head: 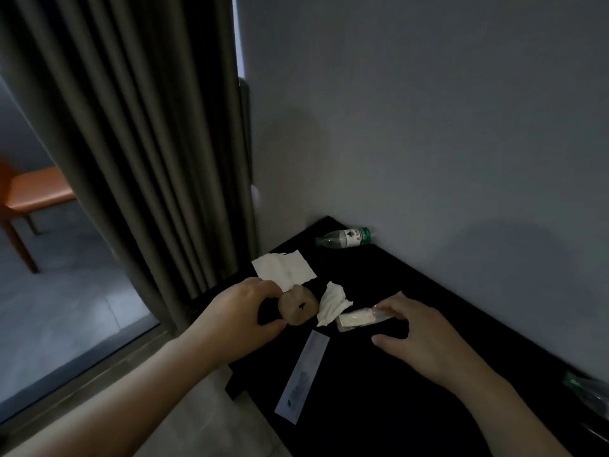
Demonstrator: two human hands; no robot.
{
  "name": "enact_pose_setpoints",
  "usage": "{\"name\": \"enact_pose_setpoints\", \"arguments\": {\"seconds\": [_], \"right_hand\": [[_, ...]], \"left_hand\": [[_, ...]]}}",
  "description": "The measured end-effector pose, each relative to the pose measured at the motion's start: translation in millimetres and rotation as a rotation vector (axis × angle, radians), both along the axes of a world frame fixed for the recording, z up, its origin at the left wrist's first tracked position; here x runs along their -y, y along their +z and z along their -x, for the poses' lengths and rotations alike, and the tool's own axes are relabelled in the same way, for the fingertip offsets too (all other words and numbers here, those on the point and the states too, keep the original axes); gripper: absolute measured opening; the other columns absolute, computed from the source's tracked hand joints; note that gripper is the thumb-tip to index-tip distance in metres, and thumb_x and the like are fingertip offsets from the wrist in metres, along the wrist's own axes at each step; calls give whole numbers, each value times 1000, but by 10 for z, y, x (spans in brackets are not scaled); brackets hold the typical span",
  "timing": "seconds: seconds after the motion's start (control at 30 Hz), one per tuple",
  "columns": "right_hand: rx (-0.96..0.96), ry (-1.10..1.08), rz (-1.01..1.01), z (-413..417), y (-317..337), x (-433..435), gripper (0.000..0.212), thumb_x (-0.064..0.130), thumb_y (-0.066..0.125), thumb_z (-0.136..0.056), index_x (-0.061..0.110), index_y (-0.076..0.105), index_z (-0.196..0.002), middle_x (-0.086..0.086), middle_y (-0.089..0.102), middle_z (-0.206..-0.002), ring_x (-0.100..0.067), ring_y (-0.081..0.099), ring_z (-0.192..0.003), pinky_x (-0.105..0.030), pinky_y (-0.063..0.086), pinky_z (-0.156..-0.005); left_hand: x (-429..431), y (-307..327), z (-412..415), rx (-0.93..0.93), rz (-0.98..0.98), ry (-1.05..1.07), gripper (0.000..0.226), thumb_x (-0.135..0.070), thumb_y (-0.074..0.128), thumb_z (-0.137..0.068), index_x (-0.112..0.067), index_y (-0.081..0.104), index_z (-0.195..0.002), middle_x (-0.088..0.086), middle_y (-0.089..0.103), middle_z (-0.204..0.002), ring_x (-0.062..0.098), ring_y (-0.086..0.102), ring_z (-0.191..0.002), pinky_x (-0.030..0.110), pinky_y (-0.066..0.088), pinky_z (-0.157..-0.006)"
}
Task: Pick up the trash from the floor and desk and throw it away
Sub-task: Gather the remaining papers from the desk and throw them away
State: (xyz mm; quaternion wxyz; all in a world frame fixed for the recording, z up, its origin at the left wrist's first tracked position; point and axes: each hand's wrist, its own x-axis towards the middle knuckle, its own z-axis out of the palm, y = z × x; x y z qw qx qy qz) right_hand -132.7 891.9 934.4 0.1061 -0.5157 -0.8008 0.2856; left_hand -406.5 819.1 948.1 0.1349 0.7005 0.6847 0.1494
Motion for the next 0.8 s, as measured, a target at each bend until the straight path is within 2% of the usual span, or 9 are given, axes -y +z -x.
{"name": "enact_pose_setpoints", "arguments": {"seconds": [0.17, 0.37, 0.53, 0.7, 0.8], "right_hand": [[-45, -66, 48, -18, -251, -486, 46, 30, 74, -80, 26, 58, -123, 10, 59, -110, -1, 55, -100, -16, 44, -88], [-35, -69, 102, 25, -516, -816, 39, 31, 73, -80, 31, 59, -116, 12, 59, -106, 2, 53, -94, -8, 41, -76], [12, -138, 172, 57, -755, -943, 52, 36, 72, -81, 31, 52, -129, 9, 54, -124, -4, 50, -112, -18, 41, -95], [3, -257, 219, 192, -964, -1059, 51, 32, 70, -84, 25, 52, -131, 3, 54, -125, -5, 48, -105, -12, 36, -84], [33, -327, 231, 293, -1089, -1124, 42, 30, 69, -85, 21, 56, -124, 3, 54, -116, -4, 48, -99, -6, 35, -73]], "left_hand": [[-640, -182, 64, 7, 89, -11, 47, -42, 64, -84, -27, 54, -128, -11, 55, -122, 3, 54, -106, 19, 44, -93], [-1106, -477, 104, 26, 172, -46, 43, -38, 66, -84, -28, 55, -124, -9, 56, -119, 4, 54, -102, 17, 45, -88], [-1430, -716, 147, 48, 243, -83, 43, -33, 68, -84, -22, 57, -124, -5, 58, -118, 6, 55, -102, 15, 43, -86], [-1704, -980, 250, 43, 311, -156, 37, -27, 62, -89, -13, 57, -123, 0, 58, -119, 6, 51, -104, 0, 30, -79], [-1845, -1130, 350, 61, 376, -188, 36, -24, 59, -92, -8, 55, -123, 5, 56, -122, 11, 51, -107, 1, 29, -80]]}}
